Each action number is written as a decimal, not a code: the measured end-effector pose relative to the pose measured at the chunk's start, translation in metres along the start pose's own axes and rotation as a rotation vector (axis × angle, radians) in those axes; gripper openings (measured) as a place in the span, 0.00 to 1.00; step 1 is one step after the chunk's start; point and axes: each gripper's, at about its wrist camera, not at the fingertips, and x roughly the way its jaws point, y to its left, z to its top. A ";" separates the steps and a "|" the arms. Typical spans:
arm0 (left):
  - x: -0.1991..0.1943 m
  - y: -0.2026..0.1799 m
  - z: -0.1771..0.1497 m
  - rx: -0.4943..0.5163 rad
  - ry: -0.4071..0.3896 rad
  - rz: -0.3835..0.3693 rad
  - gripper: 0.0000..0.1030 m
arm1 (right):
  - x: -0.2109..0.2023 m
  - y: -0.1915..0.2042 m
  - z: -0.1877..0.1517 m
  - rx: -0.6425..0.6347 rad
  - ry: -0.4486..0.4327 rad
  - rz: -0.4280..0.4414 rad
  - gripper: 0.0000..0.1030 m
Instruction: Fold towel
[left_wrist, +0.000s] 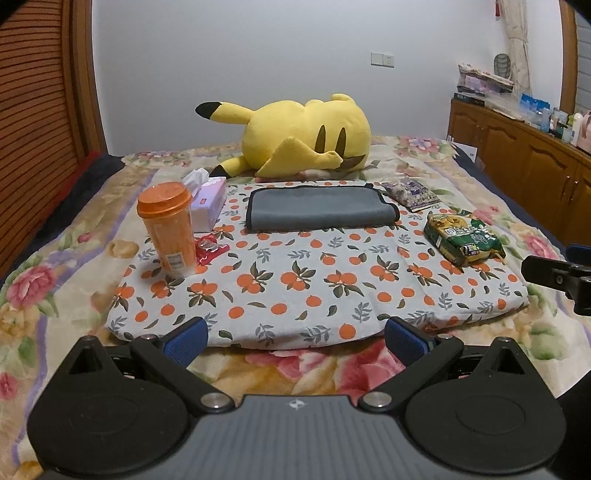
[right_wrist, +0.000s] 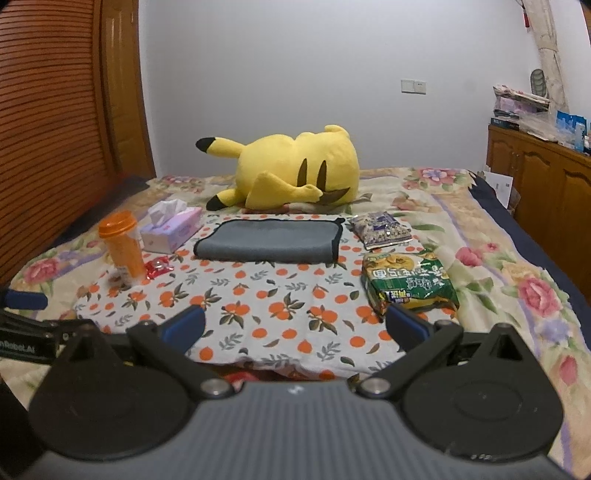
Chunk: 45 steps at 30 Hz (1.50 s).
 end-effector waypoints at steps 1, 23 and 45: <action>0.001 -0.001 -0.001 0.002 0.003 0.001 1.00 | 0.002 -0.001 -0.001 0.001 0.003 -0.002 1.00; -0.002 0.002 -0.009 -0.005 -0.038 0.019 1.00 | 0.003 -0.001 -0.008 -0.011 -0.010 -0.028 1.00; -0.020 0.002 -0.010 -0.004 -0.148 0.022 1.00 | -0.011 -0.003 -0.007 -0.003 -0.113 -0.019 1.00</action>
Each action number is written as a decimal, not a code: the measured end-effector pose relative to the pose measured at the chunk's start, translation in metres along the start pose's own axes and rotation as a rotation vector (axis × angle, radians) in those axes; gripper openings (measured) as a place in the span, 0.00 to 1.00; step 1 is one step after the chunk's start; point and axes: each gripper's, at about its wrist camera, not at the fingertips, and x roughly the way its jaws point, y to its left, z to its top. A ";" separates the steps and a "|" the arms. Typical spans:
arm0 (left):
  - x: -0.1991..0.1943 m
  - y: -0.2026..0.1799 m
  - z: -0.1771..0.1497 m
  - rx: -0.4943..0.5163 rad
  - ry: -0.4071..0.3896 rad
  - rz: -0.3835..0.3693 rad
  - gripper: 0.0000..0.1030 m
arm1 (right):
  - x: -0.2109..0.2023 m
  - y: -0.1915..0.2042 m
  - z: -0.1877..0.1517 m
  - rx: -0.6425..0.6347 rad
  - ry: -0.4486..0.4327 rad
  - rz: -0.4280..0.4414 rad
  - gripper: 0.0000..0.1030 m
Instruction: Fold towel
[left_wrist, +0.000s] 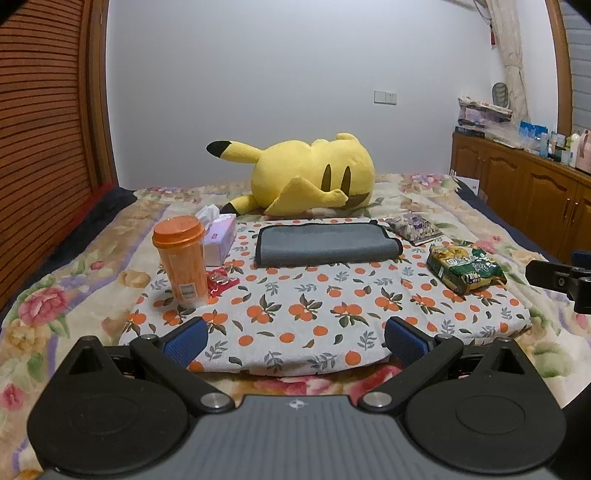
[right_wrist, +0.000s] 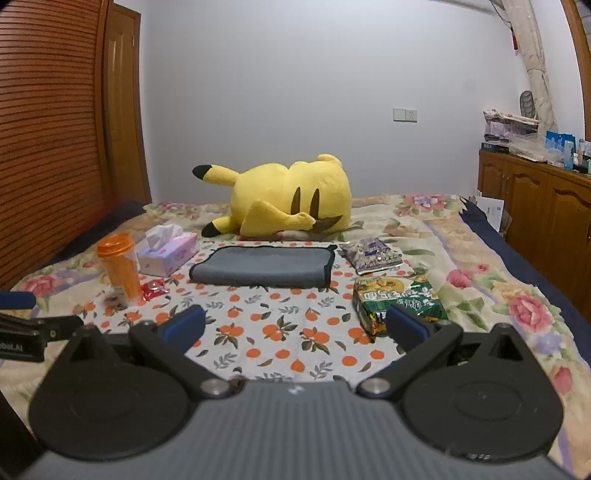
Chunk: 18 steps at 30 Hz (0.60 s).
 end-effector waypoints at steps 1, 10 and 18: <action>0.000 0.000 0.000 0.000 -0.002 0.000 1.00 | 0.000 0.000 0.000 0.000 -0.003 0.000 1.00; -0.004 -0.001 0.000 0.005 -0.026 0.003 1.00 | -0.004 -0.002 -0.001 0.007 -0.026 0.000 1.00; -0.009 -0.001 0.000 0.009 -0.058 0.004 1.00 | -0.010 -0.001 0.000 0.006 -0.068 -0.001 1.00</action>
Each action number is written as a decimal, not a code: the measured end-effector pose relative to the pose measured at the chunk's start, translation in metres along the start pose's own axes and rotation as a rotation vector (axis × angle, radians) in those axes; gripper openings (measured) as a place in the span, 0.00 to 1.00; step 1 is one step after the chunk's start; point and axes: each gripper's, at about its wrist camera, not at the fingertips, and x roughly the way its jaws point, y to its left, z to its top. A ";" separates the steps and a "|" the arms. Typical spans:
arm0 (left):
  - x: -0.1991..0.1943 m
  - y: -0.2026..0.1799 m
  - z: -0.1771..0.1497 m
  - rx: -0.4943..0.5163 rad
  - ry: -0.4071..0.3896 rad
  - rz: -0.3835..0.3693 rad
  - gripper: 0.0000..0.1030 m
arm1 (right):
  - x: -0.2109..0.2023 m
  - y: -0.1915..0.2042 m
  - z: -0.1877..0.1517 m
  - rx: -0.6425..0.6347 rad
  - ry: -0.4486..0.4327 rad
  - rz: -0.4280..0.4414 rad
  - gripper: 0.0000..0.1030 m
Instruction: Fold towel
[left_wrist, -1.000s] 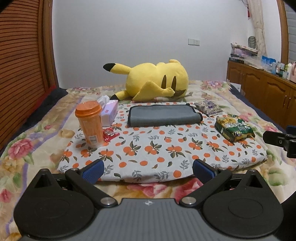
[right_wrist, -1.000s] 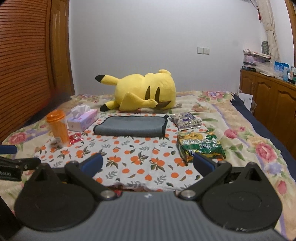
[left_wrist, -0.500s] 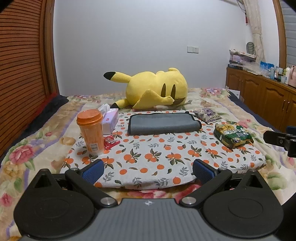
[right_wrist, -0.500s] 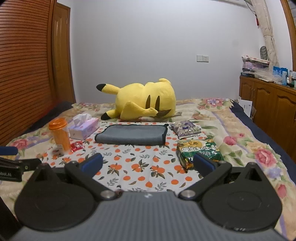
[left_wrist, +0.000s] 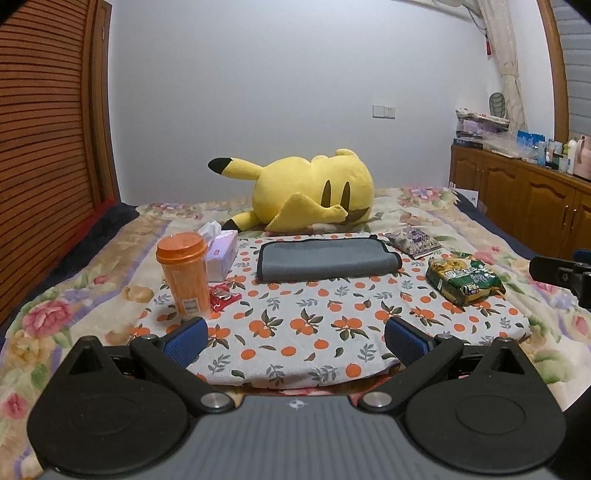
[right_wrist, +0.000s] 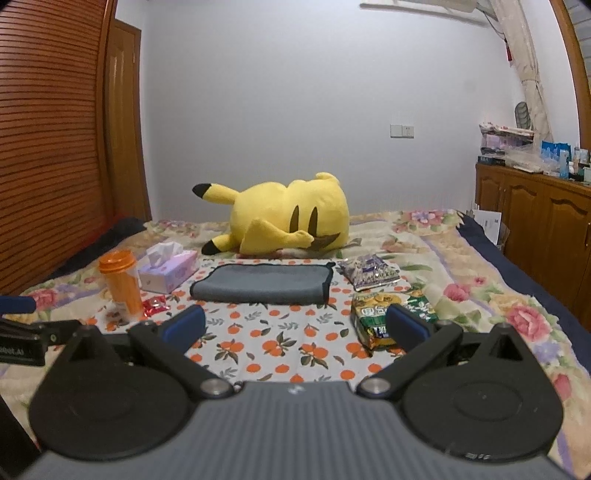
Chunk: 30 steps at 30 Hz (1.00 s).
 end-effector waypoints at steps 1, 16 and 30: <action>-0.001 0.000 0.000 0.001 -0.005 0.000 1.00 | -0.001 0.000 0.000 -0.001 -0.007 0.000 1.00; -0.006 0.000 -0.001 0.005 -0.043 0.001 1.00 | -0.006 -0.003 0.001 0.011 -0.047 -0.001 1.00; -0.006 -0.001 -0.002 0.010 -0.042 0.004 1.00 | -0.006 -0.004 0.001 0.011 -0.046 -0.002 1.00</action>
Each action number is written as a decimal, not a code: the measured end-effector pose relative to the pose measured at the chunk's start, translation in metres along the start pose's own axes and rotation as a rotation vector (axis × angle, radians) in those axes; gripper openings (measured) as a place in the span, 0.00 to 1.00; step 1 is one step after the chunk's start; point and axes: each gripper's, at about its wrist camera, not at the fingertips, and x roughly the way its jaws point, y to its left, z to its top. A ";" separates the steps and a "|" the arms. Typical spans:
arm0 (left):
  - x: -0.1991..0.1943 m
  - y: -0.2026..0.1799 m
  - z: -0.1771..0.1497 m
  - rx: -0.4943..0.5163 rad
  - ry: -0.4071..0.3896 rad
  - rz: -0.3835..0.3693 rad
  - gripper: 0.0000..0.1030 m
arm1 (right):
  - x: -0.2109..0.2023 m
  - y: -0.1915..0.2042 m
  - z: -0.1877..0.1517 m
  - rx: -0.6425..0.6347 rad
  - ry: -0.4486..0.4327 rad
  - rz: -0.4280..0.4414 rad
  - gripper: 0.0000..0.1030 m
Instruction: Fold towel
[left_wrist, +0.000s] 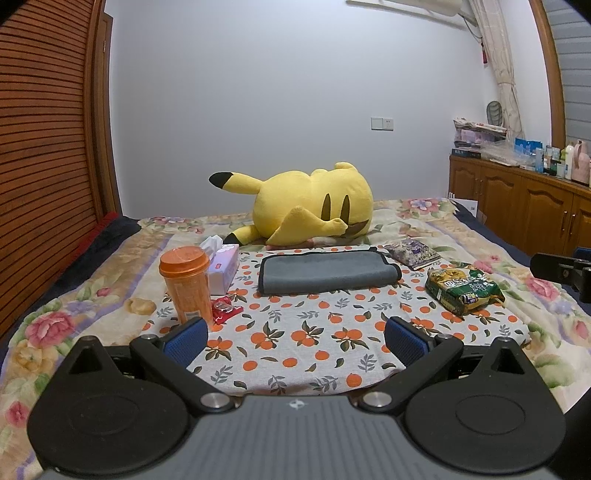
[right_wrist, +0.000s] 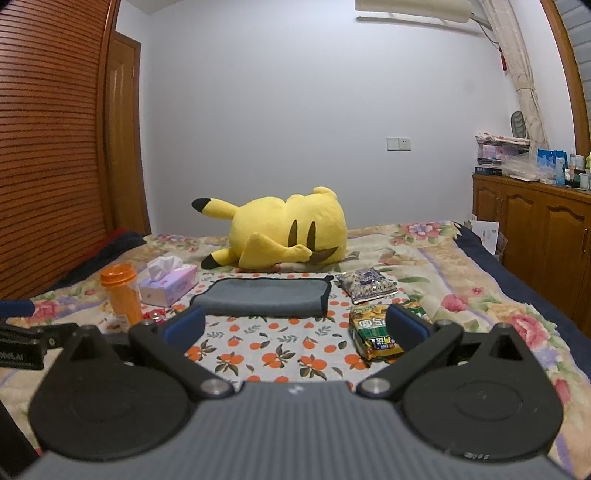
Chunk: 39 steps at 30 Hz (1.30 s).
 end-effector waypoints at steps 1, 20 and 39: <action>0.000 0.000 0.000 0.000 0.000 0.000 1.00 | 0.000 0.000 0.000 0.000 0.000 0.000 1.00; 0.000 0.000 0.000 0.002 -0.001 0.002 1.00 | 0.001 -0.002 -0.002 -0.002 0.007 -0.001 1.00; 0.000 -0.001 0.000 0.004 -0.002 0.003 1.00 | 0.001 -0.001 -0.001 -0.002 0.007 -0.001 1.00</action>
